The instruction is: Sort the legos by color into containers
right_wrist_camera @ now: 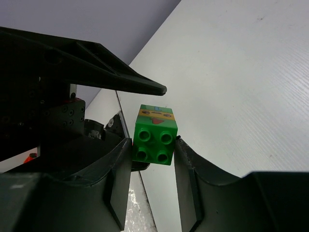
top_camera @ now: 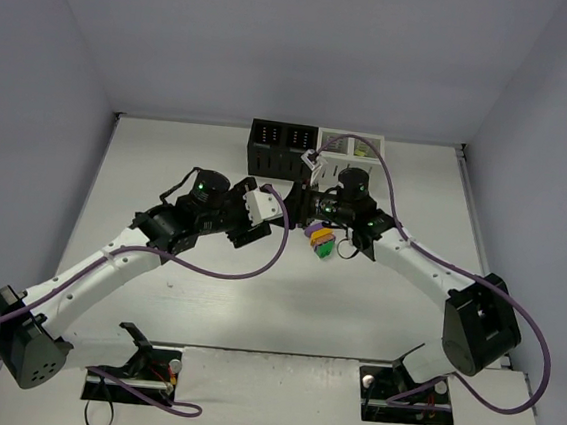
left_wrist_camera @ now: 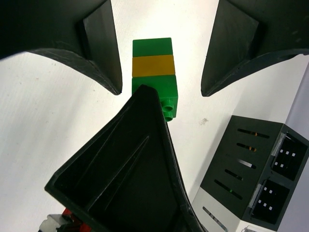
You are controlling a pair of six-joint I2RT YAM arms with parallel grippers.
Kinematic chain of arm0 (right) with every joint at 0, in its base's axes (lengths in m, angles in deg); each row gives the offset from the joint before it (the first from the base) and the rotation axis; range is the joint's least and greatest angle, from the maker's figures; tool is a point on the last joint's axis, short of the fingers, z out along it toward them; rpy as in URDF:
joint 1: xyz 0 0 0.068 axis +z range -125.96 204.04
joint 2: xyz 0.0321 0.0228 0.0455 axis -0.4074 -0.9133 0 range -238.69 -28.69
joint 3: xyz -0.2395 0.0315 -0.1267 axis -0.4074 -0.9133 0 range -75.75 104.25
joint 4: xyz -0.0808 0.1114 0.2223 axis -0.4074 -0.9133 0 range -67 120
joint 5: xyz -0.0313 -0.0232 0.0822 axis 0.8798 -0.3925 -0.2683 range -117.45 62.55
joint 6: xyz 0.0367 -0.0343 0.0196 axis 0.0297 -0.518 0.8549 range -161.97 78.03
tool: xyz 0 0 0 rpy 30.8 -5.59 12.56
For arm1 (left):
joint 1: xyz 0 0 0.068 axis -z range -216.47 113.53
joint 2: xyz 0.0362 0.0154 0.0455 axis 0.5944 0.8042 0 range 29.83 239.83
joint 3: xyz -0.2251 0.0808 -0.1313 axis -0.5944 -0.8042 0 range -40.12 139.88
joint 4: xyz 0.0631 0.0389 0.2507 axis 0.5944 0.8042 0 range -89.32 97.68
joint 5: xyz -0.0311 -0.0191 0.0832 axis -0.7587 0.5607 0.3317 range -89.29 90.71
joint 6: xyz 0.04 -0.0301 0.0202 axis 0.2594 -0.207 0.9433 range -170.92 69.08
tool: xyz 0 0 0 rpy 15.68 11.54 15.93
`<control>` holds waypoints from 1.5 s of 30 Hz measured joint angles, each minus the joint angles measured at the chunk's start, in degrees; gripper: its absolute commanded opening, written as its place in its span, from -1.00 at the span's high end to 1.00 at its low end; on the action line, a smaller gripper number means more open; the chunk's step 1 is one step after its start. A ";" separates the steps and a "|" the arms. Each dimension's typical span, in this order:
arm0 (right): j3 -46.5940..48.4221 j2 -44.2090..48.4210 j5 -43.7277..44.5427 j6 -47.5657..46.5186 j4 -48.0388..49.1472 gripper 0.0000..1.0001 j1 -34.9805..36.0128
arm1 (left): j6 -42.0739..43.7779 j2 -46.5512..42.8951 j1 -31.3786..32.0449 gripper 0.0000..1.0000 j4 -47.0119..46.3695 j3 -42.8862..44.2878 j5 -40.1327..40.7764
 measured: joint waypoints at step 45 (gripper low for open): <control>-0.33 4.59 -3.04 0.07 -1.01 1.00 -10.95 | 1.14 0.24 -0.17 0.71 -1.07 -1.07 2.34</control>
